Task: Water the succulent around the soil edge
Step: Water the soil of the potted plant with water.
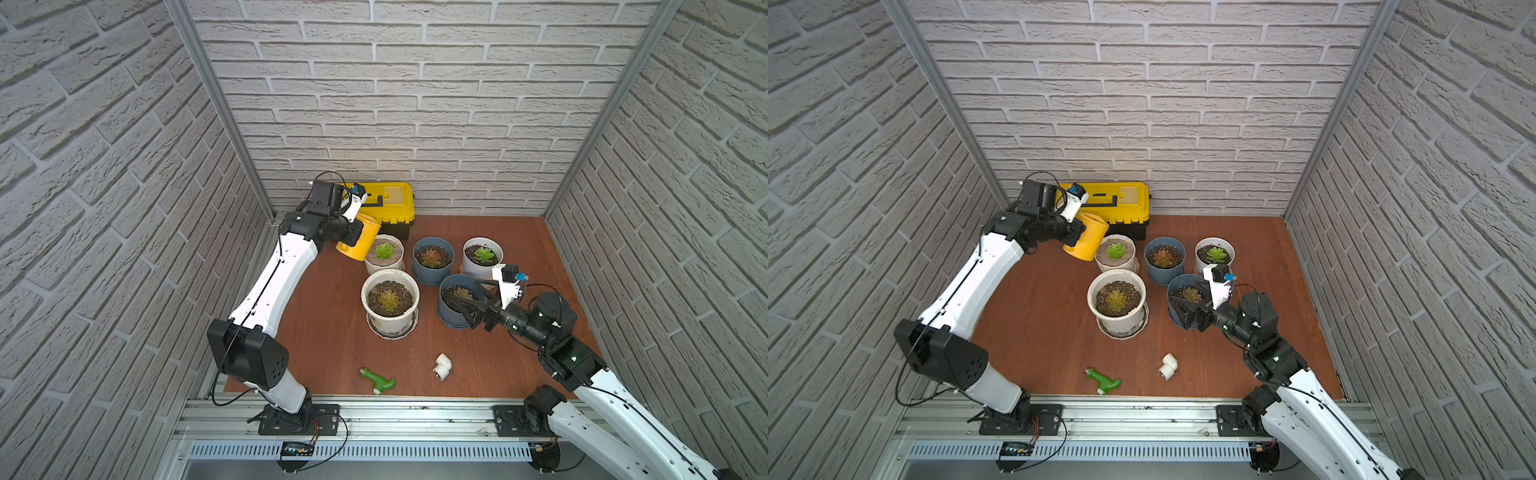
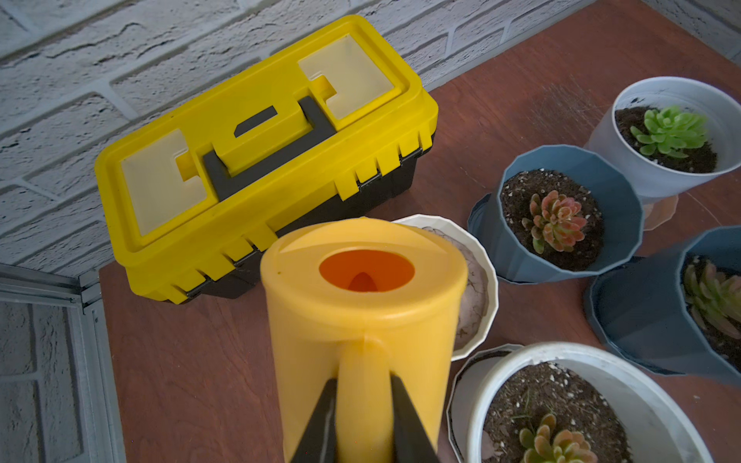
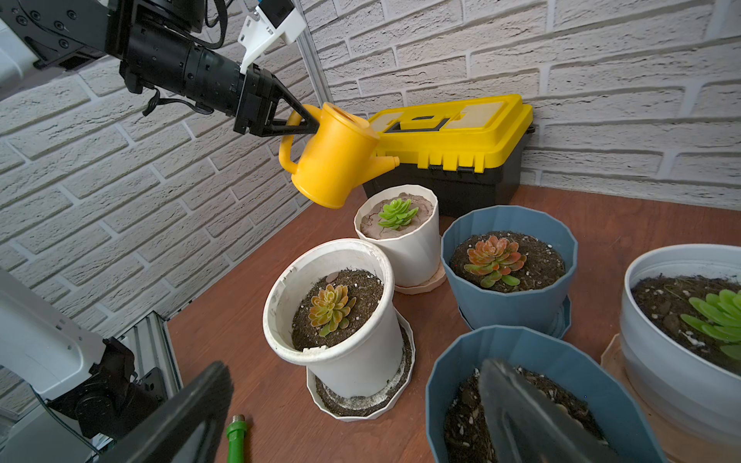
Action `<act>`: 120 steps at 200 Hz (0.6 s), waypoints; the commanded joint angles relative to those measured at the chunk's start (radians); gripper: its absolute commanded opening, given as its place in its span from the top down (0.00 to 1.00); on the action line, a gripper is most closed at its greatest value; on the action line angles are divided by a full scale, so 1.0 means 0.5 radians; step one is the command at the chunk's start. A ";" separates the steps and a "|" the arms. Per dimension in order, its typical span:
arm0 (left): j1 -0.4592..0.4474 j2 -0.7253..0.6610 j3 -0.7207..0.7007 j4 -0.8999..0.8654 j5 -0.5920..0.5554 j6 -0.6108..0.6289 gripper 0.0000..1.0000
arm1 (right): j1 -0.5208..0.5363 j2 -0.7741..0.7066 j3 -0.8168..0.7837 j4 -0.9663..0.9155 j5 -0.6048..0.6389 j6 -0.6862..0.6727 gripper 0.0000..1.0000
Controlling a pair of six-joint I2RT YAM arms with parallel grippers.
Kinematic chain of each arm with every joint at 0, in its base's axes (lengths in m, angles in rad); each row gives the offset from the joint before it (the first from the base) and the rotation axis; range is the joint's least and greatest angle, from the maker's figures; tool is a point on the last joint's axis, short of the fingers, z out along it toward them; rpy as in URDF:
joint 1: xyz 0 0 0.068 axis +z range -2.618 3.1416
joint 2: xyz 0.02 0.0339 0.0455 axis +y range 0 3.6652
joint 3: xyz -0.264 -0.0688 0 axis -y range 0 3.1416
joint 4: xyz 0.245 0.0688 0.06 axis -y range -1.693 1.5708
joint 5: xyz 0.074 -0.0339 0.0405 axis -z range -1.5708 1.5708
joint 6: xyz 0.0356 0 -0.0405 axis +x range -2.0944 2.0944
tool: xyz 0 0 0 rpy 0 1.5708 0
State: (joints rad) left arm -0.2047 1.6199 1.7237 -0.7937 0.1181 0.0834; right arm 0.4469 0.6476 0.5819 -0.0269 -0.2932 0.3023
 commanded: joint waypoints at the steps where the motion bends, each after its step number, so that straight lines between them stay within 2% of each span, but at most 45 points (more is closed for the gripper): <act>1: -0.023 0.061 0.146 -0.069 0.040 0.043 1.00 | -0.010 -0.005 0.014 0.051 -0.001 0.003 0.00; 59: -0.114 0.206 0.354 -0.188 0.045 0.080 1.00 | -0.010 0.000 0.014 0.048 -0.005 0.003 0.00; 120: -0.226 0.279 0.450 -0.277 -0.030 0.137 1.00 | -0.010 -0.001 0.017 0.044 -0.005 0.003 0.00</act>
State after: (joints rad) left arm -0.2962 1.7477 1.9038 -0.9276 0.1215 0.1215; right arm 0.4469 0.6491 0.5819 -0.0319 -0.2932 0.3023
